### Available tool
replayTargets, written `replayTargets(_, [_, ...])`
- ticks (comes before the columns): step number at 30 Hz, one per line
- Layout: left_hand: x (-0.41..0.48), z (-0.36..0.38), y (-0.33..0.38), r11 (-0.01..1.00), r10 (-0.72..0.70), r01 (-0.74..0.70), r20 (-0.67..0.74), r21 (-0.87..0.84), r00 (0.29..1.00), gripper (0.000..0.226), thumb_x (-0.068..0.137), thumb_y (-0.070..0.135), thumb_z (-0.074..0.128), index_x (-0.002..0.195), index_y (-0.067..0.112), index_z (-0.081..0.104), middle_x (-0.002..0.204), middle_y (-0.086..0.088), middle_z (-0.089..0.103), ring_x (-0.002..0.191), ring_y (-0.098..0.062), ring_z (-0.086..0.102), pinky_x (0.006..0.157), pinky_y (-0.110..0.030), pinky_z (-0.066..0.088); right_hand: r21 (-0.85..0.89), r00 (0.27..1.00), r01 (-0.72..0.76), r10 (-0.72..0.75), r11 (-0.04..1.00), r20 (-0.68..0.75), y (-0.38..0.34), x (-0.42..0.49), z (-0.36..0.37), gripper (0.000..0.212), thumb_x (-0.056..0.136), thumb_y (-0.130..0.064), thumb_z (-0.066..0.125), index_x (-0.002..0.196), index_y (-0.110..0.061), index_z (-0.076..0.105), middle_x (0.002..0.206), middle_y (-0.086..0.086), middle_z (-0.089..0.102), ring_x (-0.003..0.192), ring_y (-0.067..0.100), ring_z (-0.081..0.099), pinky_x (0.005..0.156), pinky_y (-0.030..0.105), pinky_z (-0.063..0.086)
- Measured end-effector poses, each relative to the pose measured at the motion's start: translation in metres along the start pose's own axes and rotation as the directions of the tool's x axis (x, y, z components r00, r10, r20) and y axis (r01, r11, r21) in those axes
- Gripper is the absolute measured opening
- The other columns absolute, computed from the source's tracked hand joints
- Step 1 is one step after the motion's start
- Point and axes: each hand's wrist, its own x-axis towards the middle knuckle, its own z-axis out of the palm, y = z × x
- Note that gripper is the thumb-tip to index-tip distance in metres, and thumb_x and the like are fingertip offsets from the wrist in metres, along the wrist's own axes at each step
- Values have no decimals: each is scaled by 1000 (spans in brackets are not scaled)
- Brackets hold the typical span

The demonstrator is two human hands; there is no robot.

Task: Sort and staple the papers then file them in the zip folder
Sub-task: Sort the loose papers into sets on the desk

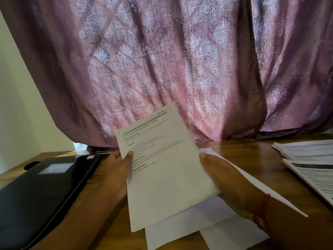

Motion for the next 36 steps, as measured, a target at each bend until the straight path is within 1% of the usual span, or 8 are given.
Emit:
replayTargets(7, [-10,5,2,976,-48,84,177,-200,983,25,100,14,59,124,5,59,112,-13,75,99,-30,73,84,-46,60,-198,989,-33,3,980,-150,9,10,2,25,104,-24,43,125,-32,54,118,-7,65,104,16,64,94,42,55])
replayTargets(14, [-17,9,-5,980,-45,104,323,-168,945,31,98,7,58,127,18,64,119,-10,74,104,-31,73,85,-49,60,-86,990,-33,20,996,-142,9,10,-7,24,102,-36,46,119,-27,60,113,-8,67,101,12,65,94,40,53])
replayTargets(17, [-11,4,-4,986,-56,91,238,-139,970,27,99,12,61,123,23,66,114,-9,75,103,-35,72,85,-53,59,79,981,-7,22,997,-192,-2,9,-12,25,104,-30,42,110,-16,62,103,1,69,82,9,66,73,28,57])
replayTargets(19, [-5,-2,-5,980,-85,115,180,-160,980,24,100,16,61,121,24,68,108,-9,77,96,-34,73,74,-48,61,-135,961,-63,24,989,-276,2,13,-18,19,101,-30,49,111,-17,59,106,6,68,83,12,67,73,28,58])
replayTargets(23, [6,-14,-8,965,-149,166,95,-201,984,17,101,19,60,116,21,68,112,-17,74,95,-36,72,80,-54,60,-707,961,-222,26,672,-277,12,13,-28,39,92,-45,61,122,-20,59,118,-2,64,98,14,58,83,27,49])
replayTargets(27, [12,-19,-8,953,-155,168,74,-251,985,12,102,16,57,110,19,64,92,-11,77,75,-24,77,57,-39,63,-823,972,-223,50,522,-232,10,7,-24,52,87,-55,64,126,-21,59,123,-1,63,101,14,58,89,27,51])
replayTargets(32, [14,-23,-8,967,-170,180,68,-179,983,21,96,25,66,117,27,64,108,-13,76,98,-36,74,91,-61,56,-863,982,-183,56,471,-178,8,4,-21,55,84,-55,67,127,-21,58,124,-2,62,92,9,48,83,21,43])
replayTargets(36, [11,-22,-8,974,-164,174,80,-142,983,21,96,28,67,117,29,64,108,-14,76,100,-38,73,92,-65,53,-881,985,-173,73,439,-157,9,4,-20,58,83,-53,70,128,-22,55,127,-3,60,97,10,51,86,21,43])
